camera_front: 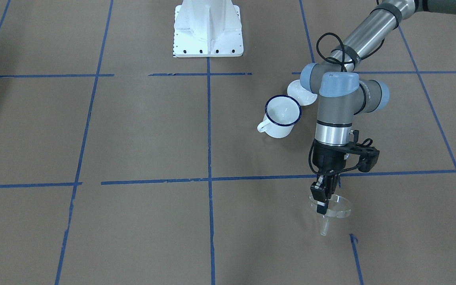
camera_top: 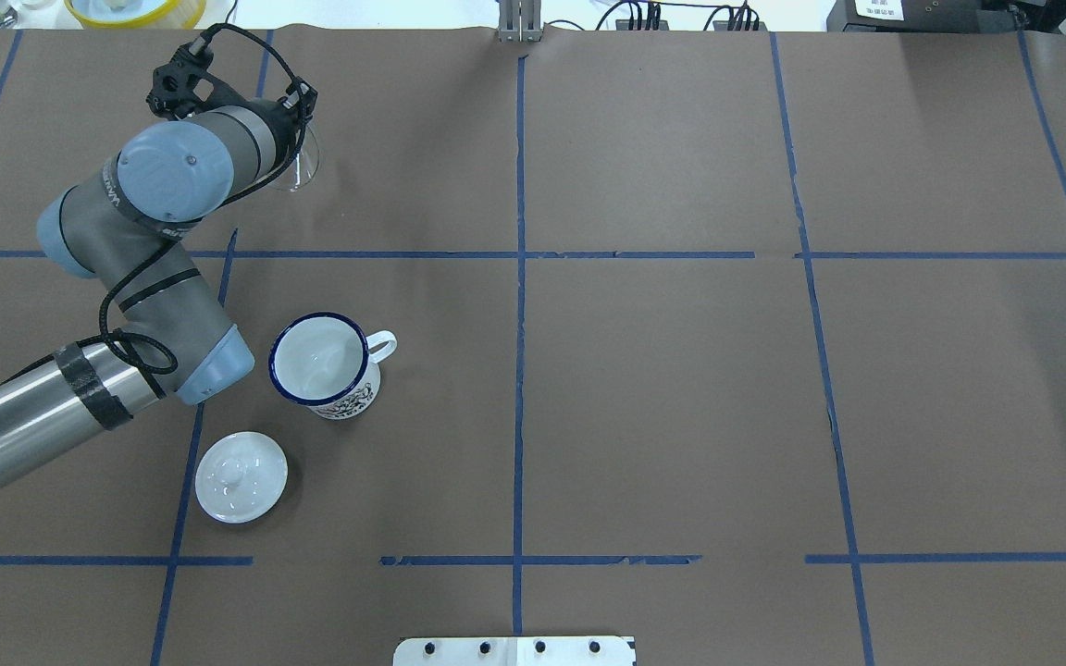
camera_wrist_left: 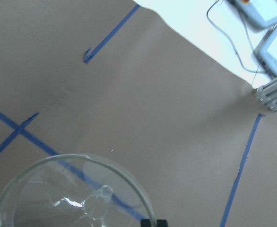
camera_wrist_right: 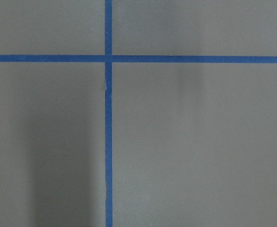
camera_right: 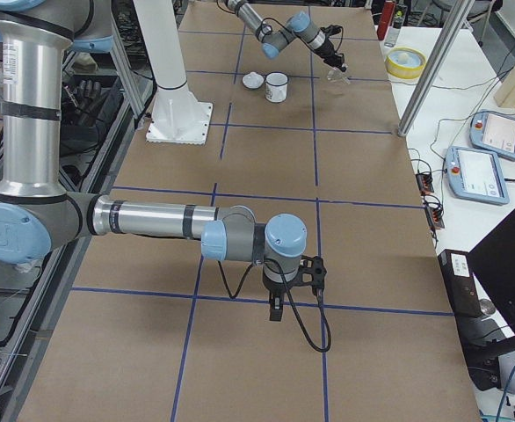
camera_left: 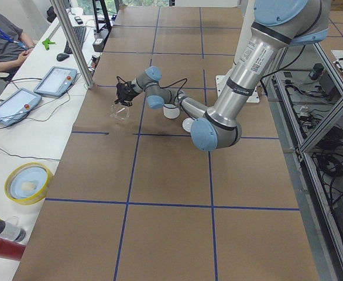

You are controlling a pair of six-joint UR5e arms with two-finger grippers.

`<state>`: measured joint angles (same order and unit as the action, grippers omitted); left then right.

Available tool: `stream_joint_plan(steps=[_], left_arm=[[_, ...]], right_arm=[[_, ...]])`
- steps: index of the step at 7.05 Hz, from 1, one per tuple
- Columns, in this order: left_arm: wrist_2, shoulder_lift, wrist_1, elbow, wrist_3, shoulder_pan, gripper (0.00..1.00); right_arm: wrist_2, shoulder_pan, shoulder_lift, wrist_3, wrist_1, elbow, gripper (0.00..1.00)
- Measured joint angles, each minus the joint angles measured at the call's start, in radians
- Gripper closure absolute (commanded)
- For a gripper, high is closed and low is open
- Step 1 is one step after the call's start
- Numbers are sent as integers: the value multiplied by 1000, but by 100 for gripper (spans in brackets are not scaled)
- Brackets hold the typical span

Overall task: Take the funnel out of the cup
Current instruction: 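Carry the funnel farther from the robot and set it down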

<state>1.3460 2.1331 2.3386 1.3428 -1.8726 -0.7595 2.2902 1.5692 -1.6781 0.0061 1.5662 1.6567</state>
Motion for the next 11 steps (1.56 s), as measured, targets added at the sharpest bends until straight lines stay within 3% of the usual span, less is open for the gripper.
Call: stream_joint_plan(steps=[1, 2, 3, 4, 6, 8, 9, 11], left_arm=[[-8, 0, 15, -27, -10, 2, 88], [-11, -1, 20, -44, -13, 5, 69], [-13, -2, 21, -52, -13, 8, 40], [-13, -4, 21, -54, -10, 9, 0], [-12, -6, 22, -46, 8, 9, 0], [17, -42, 19, 41, 91, 0, 0], [80, -112, 16, 138, 153, -5, 0], [214, -366, 14, 408, 344, -10, 0]], right_arm=[[0, 0, 0, 0, 0, 0, 0], [0, 0, 0, 0, 0, 0, 0], [0, 0, 0, 0, 0, 0, 0], [0, 0, 0, 0, 0, 0, 0], [0, 0, 0, 0, 0, 0, 0], [0, 0, 0, 0, 0, 0, 0], [0, 0, 0, 0, 0, 0, 0], [0, 0, 0, 0, 0, 0, 0]])
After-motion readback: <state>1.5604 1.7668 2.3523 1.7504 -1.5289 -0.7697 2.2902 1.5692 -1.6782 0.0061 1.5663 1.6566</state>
